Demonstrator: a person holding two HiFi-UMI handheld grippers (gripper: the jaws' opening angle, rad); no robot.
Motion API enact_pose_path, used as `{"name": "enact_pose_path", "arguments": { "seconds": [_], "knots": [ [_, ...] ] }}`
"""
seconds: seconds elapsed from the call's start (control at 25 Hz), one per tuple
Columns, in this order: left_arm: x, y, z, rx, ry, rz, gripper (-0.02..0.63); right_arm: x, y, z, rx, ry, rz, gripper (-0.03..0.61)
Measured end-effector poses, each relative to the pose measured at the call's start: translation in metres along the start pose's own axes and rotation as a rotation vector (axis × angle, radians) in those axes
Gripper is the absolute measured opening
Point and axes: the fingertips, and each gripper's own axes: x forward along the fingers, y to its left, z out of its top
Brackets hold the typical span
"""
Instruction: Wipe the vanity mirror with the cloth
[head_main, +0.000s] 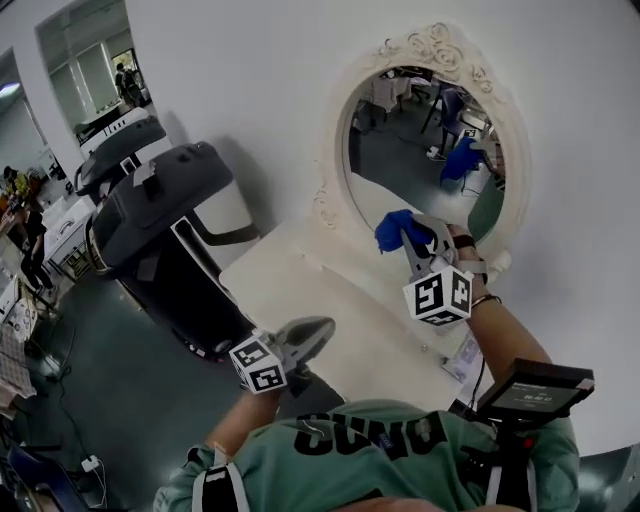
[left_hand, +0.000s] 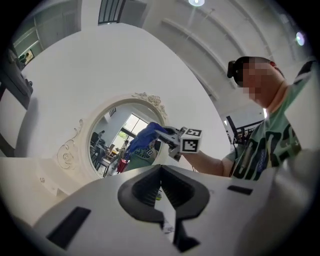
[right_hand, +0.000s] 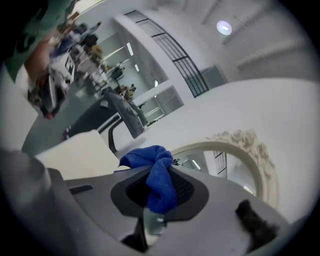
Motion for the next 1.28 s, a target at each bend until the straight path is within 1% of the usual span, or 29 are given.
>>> {"name": "enact_pose_path", "arguments": {
  "seconds": [0.08,0.24,0.36,0.4,0.48,0.56,0.64,0.72,0.84,0.88,0.96,1.04,1.08,1.12,1.2,1.24,1.28],
  "knots": [
    [-0.01,0.014,0.003,-0.011,-0.016,0.015,0.011,0.039,-0.018,0.01,-0.174,0.025,-0.086,0.049],
    [-0.036,0.036,0.002,-0.034,-0.056,0.079,0.011,0.133,-0.07,0.027,-0.456,0.089,-0.262,0.049],
    [-0.061,0.053,-0.001,-0.06,-0.082,0.148,0.01,0.193,-0.107,0.038,-0.612,0.163,-0.377,0.049],
    [-0.069,0.058,-0.002,-0.069,-0.087,0.17,0.01,0.209,-0.113,0.041,-0.656,0.182,-0.399,0.049],
    [-0.083,0.066,-0.004,-0.082,-0.096,0.203,0.01,0.24,-0.116,0.043,-0.731,0.219,-0.41,0.049],
    [-0.094,0.072,-0.004,-0.091,-0.104,0.225,0.011,0.267,-0.114,0.038,-0.764,0.247,-0.4,0.049],
    [-0.102,0.078,-0.003,-0.099,-0.111,0.243,0.011,0.288,-0.114,0.034,-0.765,0.25,-0.404,0.049],
    [-0.11,0.084,-0.003,-0.105,-0.112,0.258,0.011,0.305,-0.113,0.032,-0.753,0.244,-0.414,0.049],
    [-0.119,0.099,-0.008,-0.121,-0.113,0.287,0.011,0.323,-0.103,0.026,-0.713,0.256,-0.404,0.049],
    [-0.121,0.103,-0.01,-0.129,-0.113,0.295,0.011,0.326,-0.1,0.022,-0.728,0.269,-0.407,0.049],
    [-0.124,0.105,-0.013,-0.143,-0.108,0.303,0.01,0.326,-0.095,0.017,-0.789,0.294,-0.42,0.048],
    [-0.126,0.102,-0.014,-0.154,-0.103,0.307,0.011,0.333,-0.067,0.012,-0.741,0.246,-0.344,0.048],
    [-0.127,0.102,-0.016,-0.16,-0.103,0.311,0.01,0.337,-0.051,0.007,-0.745,0.241,-0.318,0.048],
    [-0.129,0.104,-0.018,-0.167,-0.102,0.318,0.011,0.34,-0.038,-0.001,-0.798,0.266,-0.321,0.048],
    [-0.135,0.114,-0.024,-0.185,-0.099,0.337,0.011,0.346,-0.017,-0.019,-0.942,0.344,-0.368,0.046],
    [-0.14,0.119,-0.028,-0.196,-0.096,0.35,0.011,0.349,-0.003,-0.029,-0.977,0.36,-0.375,0.044],
    [-0.145,0.124,-0.033,-0.208,-0.094,0.362,0.011,0.353,0.013,-0.039,-0.982,0.358,-0.362,0.041]
  ]
}}
